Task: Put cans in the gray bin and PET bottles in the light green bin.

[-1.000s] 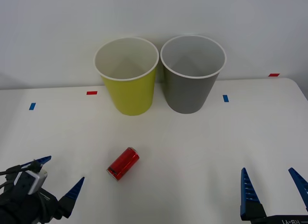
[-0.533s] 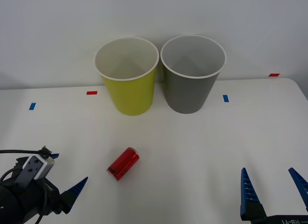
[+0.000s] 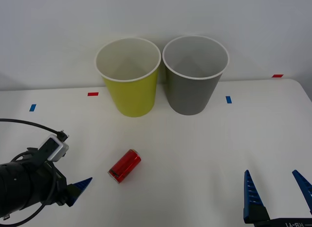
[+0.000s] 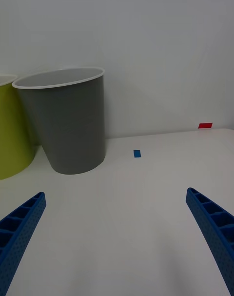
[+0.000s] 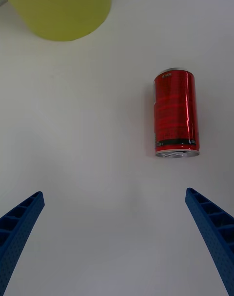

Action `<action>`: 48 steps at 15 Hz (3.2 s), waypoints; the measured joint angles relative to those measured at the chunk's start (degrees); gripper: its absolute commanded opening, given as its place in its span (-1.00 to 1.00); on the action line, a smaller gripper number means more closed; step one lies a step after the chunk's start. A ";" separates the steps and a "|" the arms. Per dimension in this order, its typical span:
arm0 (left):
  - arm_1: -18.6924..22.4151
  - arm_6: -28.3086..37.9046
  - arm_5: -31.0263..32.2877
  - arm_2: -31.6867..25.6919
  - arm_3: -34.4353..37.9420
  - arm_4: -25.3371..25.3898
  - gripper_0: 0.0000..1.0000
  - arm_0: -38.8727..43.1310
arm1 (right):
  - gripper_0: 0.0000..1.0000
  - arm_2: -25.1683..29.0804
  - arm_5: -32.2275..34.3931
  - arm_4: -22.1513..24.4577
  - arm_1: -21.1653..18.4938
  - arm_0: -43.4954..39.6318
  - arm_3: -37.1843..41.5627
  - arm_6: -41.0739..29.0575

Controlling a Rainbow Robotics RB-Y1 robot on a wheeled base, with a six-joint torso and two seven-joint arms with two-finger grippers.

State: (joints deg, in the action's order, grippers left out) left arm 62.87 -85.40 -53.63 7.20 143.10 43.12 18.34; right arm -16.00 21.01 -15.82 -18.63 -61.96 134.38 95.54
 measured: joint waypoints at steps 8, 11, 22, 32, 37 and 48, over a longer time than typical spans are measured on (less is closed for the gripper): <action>0.16 2.03 -3.66 7.53 -2.07 2.53 1.00 -9.07 | 1.00 0.00 0.00 0.00 0.00 0.00 0.00 0.00; 0.10 3.74 -7.59 11.60 -2.45 1.67 1.00 -14.79 | 1.00 0.00 0.00 0.00 0.00 0.00 0.00 0.00; -9.31 9.55 -18.13 22.76 -6.37 -4.98 1.00 -29.14 | 1.00 0.00 0.00 0.00 0.00 0.00 0.00 0.00; -15.17 3.47 -25.58 27.33 -11.19 -7.85 1.00 -35.37 | 1.00 0.00 0.00 0.00 0.00 0.00 0.00 0.00; -21.57 5.16 -29.67 28.47 -17.81 -8.12 1.00 -39.86 | 1.00 0.00 0.00 0.00 0.00 0.00 0.00 0.00; -27.42 10.35 -32.24 28.59 -23.50 -10.50 1.00 -41.18 | 1.00 0.00 0.00 0.00 0.00 0.00 0.00 0.00</action>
State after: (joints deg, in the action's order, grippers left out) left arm 35.45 -75.04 -85.87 35.79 119.61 32.62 -22.84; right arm -16.00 21.01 -15.82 -18.63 -61.96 134.38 95.54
